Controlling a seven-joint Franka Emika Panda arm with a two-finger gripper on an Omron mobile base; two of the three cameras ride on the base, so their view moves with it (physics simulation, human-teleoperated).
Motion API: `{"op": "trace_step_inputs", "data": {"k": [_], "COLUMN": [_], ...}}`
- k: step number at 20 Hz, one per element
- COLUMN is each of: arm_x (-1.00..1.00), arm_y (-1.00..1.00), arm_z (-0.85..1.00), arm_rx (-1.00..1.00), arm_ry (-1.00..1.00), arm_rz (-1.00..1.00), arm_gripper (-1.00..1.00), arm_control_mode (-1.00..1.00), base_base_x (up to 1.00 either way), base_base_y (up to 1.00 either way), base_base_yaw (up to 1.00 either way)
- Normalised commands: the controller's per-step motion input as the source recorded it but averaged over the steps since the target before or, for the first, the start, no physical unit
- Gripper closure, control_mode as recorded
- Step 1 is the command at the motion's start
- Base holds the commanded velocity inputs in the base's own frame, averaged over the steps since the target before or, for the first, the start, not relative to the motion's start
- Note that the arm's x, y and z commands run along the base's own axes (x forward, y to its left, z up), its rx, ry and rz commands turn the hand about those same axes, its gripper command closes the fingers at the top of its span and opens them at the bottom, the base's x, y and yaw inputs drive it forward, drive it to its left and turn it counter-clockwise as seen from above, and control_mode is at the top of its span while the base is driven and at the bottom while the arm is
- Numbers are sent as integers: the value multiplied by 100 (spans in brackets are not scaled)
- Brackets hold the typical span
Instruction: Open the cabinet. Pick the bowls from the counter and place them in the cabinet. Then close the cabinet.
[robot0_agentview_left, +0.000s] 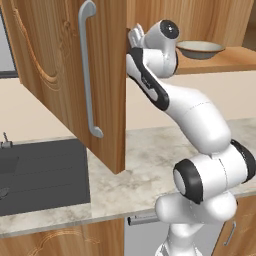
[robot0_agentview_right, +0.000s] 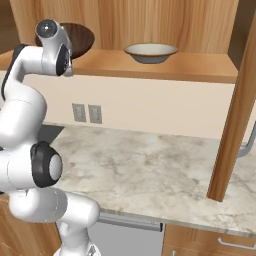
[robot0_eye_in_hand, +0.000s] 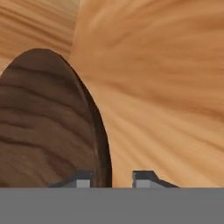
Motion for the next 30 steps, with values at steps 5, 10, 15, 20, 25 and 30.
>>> {"op": "trace_step_inputs", "data": {"k": [5, 10, 15, 20, 25, 30], "arm_x": [-1, -36, -48, -90, -90, -57], "arm_y": [3, -6, 0, -43, -33, -21], "arm_z": [1, -1, 0, -6, 58, 8], "arm_rx": [0, 3, 4, 13, 6, 3], "arm_ry": [-3, -18, -33, -15, -11, 1], "arm_rz": [0, 0, 3, -1, 0, -2], "arm_gripper": [-100, -100, -100, -100, -100, -100], "arm_control_mode": [-100, -100, -100, -100, -100, -100], "base_base_x": [0, 0, 0, 0, 0, 0], "base_base_y": [0, 0, 0, 0, 0, 0], "base_base_yaw": [0, 0, 0, 0, 0, 0]}}
